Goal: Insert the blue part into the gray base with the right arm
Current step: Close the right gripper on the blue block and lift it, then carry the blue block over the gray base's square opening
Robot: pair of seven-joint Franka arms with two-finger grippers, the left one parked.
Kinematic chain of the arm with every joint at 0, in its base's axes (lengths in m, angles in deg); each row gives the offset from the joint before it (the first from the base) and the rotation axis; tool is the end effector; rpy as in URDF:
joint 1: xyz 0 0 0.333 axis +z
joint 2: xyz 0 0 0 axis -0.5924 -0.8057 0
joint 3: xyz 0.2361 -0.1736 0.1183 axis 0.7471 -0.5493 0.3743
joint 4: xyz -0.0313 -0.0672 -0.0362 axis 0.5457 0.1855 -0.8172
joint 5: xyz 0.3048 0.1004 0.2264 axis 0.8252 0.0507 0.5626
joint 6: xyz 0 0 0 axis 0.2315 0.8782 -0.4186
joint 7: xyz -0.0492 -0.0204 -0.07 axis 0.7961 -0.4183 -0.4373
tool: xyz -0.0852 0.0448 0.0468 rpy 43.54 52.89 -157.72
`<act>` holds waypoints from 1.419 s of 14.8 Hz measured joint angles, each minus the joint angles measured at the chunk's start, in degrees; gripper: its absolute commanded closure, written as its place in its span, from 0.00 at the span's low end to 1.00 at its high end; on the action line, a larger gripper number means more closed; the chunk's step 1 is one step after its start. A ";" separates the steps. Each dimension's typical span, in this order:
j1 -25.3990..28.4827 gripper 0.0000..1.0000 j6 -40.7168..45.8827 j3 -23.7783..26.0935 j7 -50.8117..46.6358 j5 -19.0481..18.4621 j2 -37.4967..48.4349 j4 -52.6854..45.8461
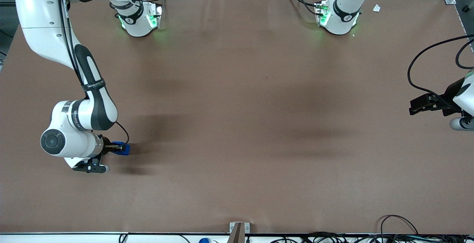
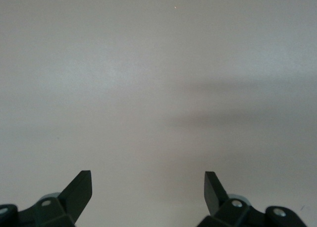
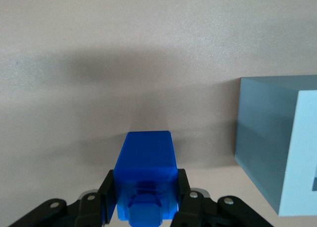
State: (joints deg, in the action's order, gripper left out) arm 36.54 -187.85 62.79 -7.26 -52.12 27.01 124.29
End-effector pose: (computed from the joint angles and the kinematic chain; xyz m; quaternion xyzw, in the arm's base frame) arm 0.6949 0.0119 0.2261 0.9967 -0.0463 -0.0655 0.0081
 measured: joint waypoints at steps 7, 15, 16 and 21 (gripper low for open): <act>-0.85 0.99 3.51 -0.21 0.30 -0.02 0.22 -3.35; -7.55 1.00 15.82 -0.22 8.67 0.05 0.89 -12.79; -7.93 1.00 16.02 -0.22 9.66 0.05 0.89 -13.18; -10.52 1.00 15.91 -0.23 12.09 0.05 0.86 -14.07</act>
State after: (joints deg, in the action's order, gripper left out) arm 26.03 -171.94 62.56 4.84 -52.07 27.87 110.21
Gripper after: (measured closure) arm 0.493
